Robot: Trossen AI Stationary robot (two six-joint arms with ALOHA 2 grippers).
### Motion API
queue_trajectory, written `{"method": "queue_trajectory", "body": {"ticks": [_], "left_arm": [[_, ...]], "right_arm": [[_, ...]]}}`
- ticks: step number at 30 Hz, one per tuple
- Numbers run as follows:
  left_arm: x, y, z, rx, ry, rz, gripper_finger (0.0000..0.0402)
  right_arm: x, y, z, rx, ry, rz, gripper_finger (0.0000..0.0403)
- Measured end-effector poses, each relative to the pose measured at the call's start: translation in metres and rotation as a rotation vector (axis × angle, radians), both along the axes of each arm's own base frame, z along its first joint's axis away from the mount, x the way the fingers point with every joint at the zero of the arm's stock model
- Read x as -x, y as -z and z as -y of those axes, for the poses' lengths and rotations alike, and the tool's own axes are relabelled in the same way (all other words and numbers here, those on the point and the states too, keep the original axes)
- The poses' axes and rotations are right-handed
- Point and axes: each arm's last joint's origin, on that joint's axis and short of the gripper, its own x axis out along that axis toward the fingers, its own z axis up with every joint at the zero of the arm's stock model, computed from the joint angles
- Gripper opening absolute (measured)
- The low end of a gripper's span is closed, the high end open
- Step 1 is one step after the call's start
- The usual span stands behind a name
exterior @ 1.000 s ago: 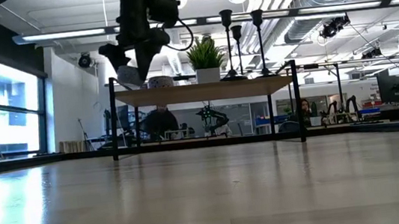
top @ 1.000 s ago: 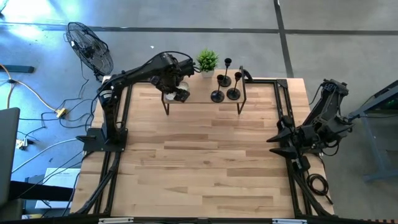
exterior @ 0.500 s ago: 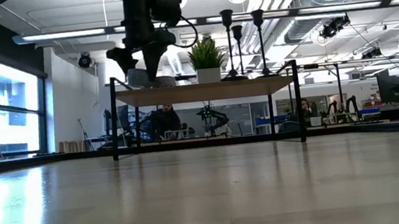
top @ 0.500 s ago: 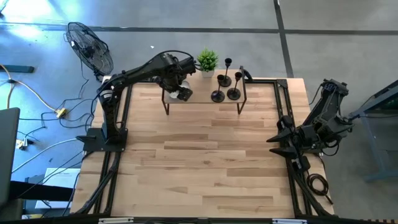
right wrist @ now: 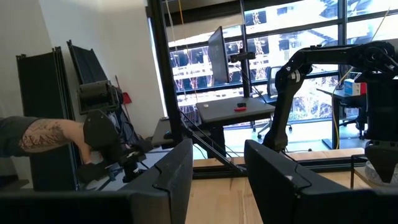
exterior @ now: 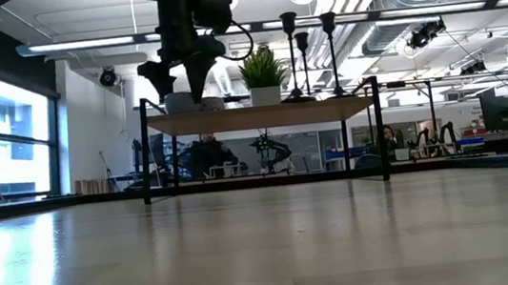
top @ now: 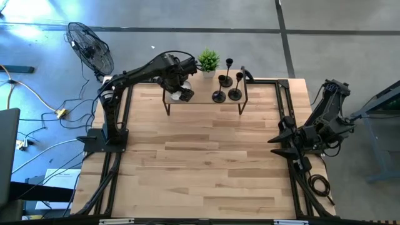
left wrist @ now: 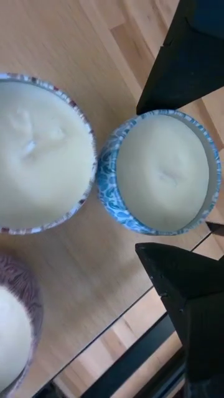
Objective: Pick & Place candle stick holders
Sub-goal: Put the blue candle on the shelf
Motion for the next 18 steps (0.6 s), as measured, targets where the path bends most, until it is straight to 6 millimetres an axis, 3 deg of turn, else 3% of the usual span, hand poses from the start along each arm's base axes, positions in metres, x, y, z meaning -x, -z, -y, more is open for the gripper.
{"method": "queue_trajectory", "body": {"ticks": [18], "left_arm": [[-0.0007, -0.0003, -0.0007, -0.015, 0.024, 0.002, 0.0327]], "right_arm": [[-0.0004, 0.0018, 0.0005, 0.012, 0.029, -0.017, 0.0139]]}}
